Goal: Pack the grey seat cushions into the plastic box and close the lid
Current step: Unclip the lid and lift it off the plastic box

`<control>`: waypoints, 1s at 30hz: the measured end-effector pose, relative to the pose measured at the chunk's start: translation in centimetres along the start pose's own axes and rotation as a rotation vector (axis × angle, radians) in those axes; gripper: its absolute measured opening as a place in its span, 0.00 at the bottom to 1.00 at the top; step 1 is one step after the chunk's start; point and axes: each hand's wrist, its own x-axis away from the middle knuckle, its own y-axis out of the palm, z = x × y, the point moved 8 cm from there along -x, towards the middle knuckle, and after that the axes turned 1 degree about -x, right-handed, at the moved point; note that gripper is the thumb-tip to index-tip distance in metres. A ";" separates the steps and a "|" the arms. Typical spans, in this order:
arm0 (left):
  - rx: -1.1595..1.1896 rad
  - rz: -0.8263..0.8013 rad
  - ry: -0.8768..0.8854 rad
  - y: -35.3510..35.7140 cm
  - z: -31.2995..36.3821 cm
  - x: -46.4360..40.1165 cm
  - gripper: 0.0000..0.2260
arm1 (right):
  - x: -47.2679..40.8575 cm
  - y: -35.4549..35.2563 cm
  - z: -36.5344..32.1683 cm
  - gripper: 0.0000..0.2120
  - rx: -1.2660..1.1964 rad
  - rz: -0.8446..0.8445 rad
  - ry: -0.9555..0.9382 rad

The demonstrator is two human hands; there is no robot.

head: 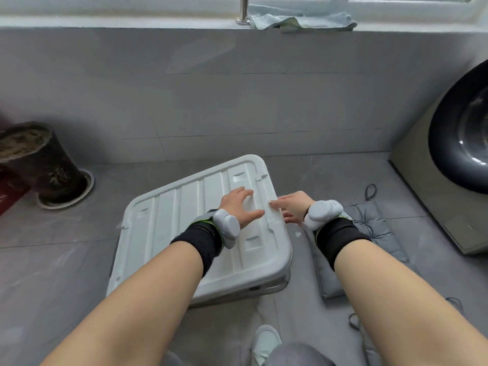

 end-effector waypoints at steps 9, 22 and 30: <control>0.044 0.091 -0.086 -9.9 3.0 5.2 0.34 | 7.1 5.9 -9.3 0.05 -0.134 -0.131 -0.124; -0.002 0.211 -0.258 -21.3 1.5 14.5 0.33 | 16.5 17.9 -18.3 0.15 -0.187 -0.383 -0.256; -0.094 0.295 -0.402 -25.0 -1.7 18.3 0.31 | 19.2 24.6 -20.1 0.13 -0.160 -0.461 -0.257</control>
